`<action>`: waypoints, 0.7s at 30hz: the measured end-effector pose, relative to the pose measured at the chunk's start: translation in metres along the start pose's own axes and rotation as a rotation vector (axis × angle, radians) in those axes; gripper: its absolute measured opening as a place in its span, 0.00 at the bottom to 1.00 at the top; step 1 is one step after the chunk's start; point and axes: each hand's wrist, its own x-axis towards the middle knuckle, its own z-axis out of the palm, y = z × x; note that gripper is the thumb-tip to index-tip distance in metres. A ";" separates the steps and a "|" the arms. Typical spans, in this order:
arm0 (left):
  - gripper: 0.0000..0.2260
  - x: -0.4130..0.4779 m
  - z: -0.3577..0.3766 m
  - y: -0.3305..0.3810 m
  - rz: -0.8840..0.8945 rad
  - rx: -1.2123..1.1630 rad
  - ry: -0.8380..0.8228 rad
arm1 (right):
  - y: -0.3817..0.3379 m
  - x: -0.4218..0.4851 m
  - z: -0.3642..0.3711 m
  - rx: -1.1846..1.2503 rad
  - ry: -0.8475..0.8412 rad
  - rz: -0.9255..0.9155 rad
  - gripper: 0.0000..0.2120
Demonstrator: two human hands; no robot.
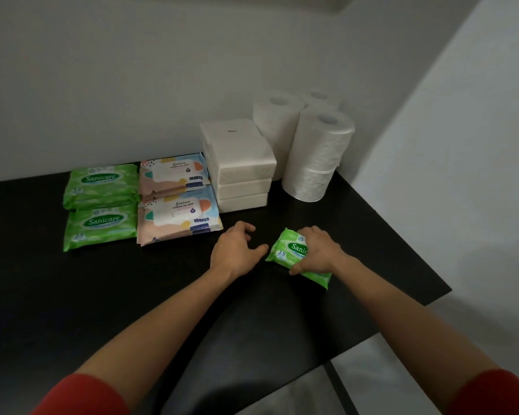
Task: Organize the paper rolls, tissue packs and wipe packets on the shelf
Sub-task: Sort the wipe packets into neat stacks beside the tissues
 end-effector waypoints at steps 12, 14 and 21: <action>0.20 0.001 -0.016 -0.017 -0.120 -0.480 -0.089 | -0.065 -0.011 -0.001 0.002 0.191 -0.400 0.42; 0.20 -0.001 -0.028 -0.026 -0.143 -0.618 -0.070 | -0.082 -0.011 -0.003 0.011 0.197 -0.458 0.42; 0.14 -0.016 -0.092 -0.072 -0.116 -0.751 0.130 | -0.148 -0.002 0.004 0.128 0.279 -0.540 0.34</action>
